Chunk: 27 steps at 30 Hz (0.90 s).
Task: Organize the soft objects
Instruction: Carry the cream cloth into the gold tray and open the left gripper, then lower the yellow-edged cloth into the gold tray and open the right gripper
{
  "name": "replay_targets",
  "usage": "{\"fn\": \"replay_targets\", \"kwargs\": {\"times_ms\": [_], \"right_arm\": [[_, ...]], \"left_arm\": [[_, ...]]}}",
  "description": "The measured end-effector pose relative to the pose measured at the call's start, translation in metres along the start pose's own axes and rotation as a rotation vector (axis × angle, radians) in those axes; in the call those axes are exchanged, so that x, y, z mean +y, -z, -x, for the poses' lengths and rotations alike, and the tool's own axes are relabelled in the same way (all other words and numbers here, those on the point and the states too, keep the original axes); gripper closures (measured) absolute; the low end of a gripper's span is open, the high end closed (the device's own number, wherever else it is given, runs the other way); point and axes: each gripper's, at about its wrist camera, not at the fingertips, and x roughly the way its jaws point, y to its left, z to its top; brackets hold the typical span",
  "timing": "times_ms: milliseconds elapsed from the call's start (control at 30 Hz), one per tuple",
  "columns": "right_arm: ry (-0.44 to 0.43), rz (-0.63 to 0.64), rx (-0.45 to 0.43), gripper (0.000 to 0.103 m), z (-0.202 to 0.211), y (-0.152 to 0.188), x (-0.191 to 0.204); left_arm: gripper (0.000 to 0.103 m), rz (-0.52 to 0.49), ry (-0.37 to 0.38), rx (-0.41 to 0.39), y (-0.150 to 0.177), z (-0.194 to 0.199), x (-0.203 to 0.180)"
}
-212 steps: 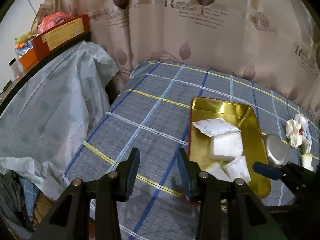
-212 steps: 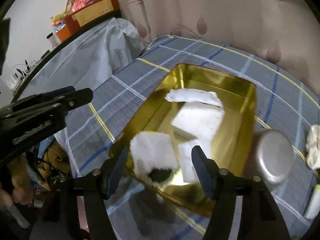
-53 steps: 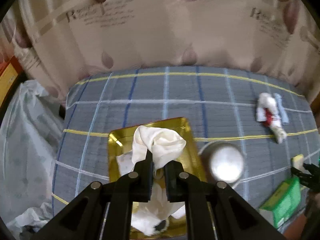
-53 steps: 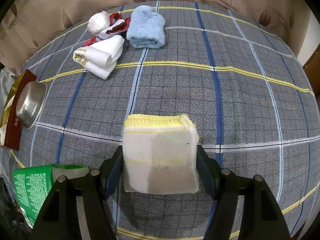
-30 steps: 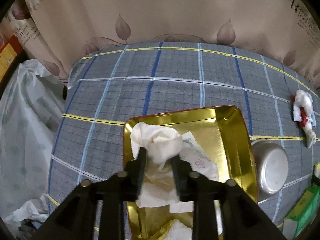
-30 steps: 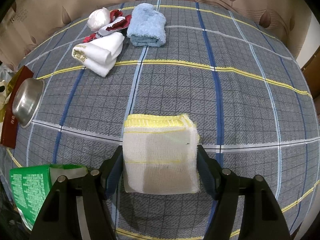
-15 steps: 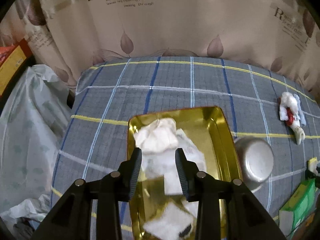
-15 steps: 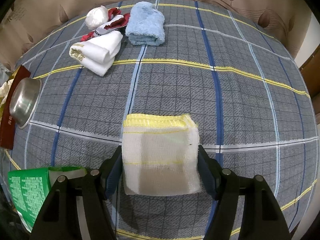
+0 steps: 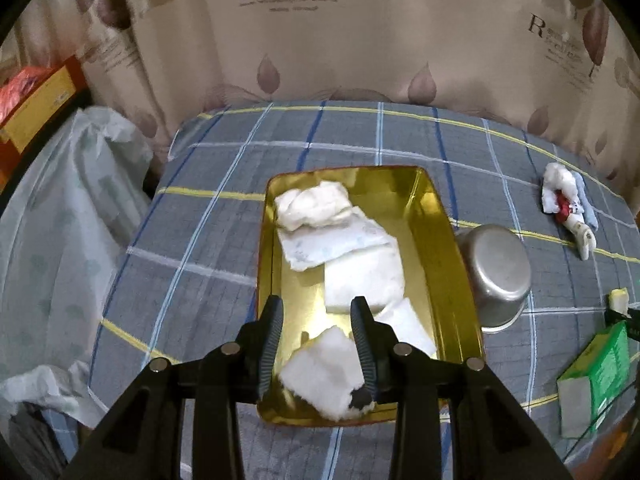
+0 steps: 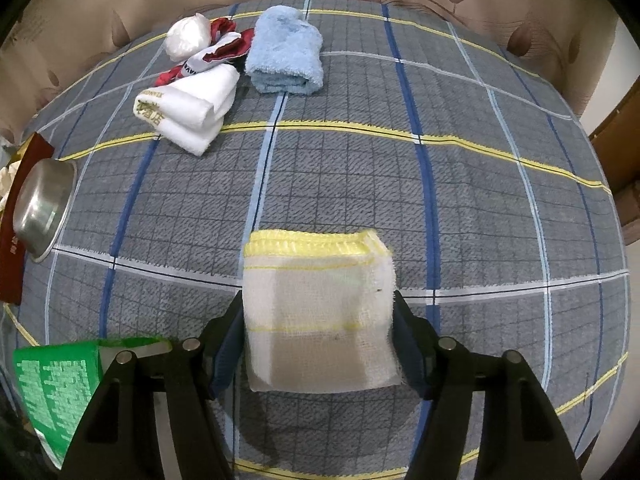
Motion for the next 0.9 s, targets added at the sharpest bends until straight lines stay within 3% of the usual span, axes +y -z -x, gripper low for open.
{"fn": "replay_targets", "kwargs": {"times_ms": [100, 400, 533, 900], "right_arm": [[0.012, -0.004, -0.001, 0.04, 0.001, 0.0, 0.002], [0.03, 0.0, -0.069, 0.04, 0.036, -0.014, 0.012], [0.011, 0.032, -0.111, 0.04, 0.061, -0.019, 0.027], [-0.113, 0.251, -0.135, 0.04, 0.103, -0.021, 0.129]], "left_arm": [[0.067, 0.022, 0.032, -0.001, 0.006, 0.001, 0.004], [0.067, 0.02, -0.042, -0.061, 0.012, 0.015, 0.007], [0.067, 0.025, -0.029, -0.062, 0.012, 0.018, 0.012], [0.067, -0.005, -0.031, -0.047, 0.014, 0.019, 0.014]]}}
